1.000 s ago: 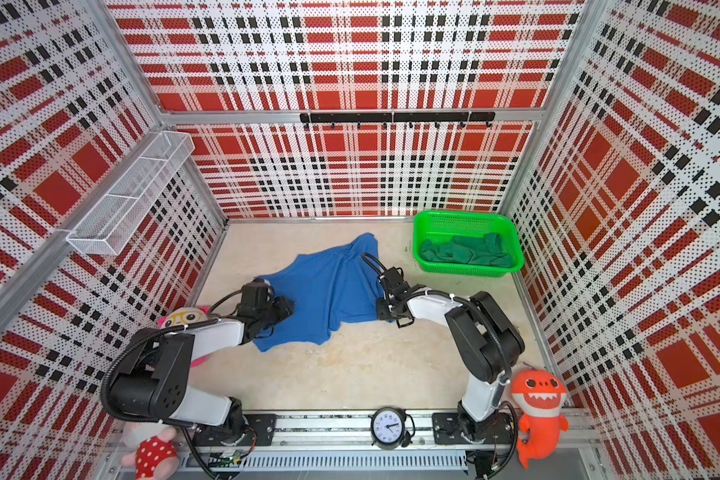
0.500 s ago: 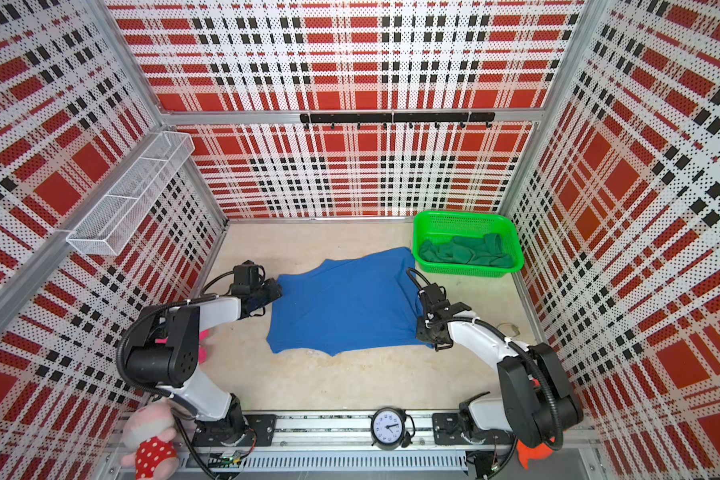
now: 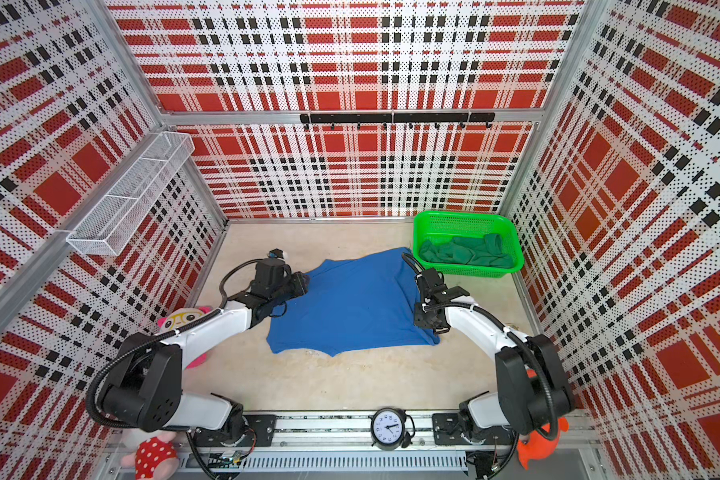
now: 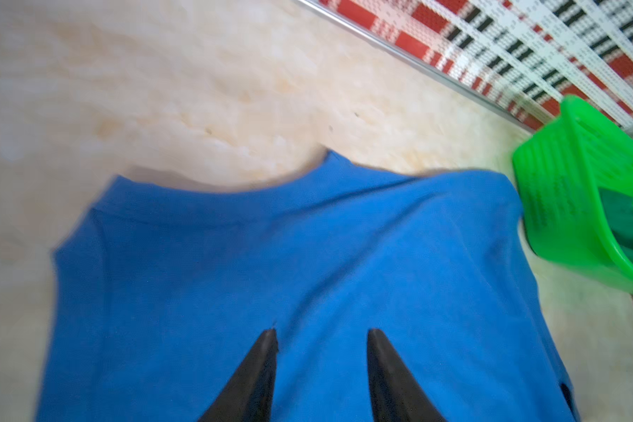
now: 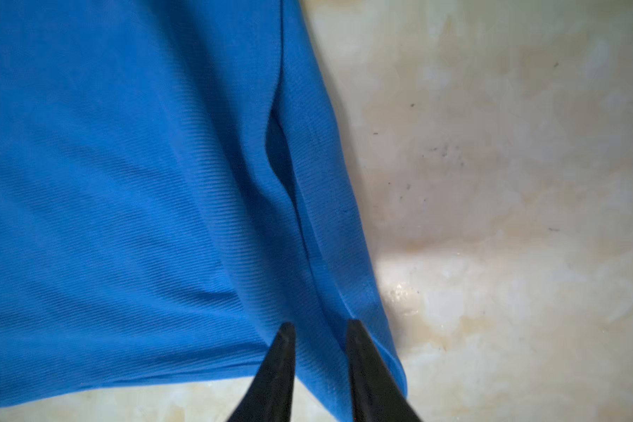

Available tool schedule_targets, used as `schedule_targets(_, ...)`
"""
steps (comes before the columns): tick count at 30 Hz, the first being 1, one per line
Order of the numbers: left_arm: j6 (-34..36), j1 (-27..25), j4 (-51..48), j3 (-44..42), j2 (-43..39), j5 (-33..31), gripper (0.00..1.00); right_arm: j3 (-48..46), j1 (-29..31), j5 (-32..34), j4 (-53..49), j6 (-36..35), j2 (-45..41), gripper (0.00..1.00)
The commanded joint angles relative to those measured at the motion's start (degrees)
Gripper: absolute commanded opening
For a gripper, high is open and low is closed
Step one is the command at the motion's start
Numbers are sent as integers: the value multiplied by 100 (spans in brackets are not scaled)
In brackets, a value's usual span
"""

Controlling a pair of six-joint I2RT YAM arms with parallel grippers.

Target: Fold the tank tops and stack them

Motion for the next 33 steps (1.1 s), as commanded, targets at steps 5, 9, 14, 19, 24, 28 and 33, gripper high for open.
schedule_targets(5, -487, -476, 92, -329, 529, -95, 44, -20, -242, 561, 484, -193, 741, 38)
schedule_targets(9, -350, -293, 78, -504, 755, -173, 44, -335, -834, 642, 684, -186, 537, 37)
schedule_targets(14, -348, 496, 698, -973, 1129, 444, 43, -446, -1453, 272, 810, -193, 305, 37)
schedule_targets(19, 31, 772, 188, -894, 1030, 110, 43, -363, -1700, 155, 733, -265, -58, 37)
schedule_targets(24, 571, 1300, -526, -608, 904, -193, 44, -154, -998, -190, 789, -318, -253, 37)
schedule_targets(28, 952, 1847, -859, -245, 773, -312, 44, 31, -433, -179, 896, -255, 84, 39)
schedule_targets(33, 1128, 1843, -1301, 711, 792, -446, 45, 316, -6, -126, 1052, -278, 593, 51)
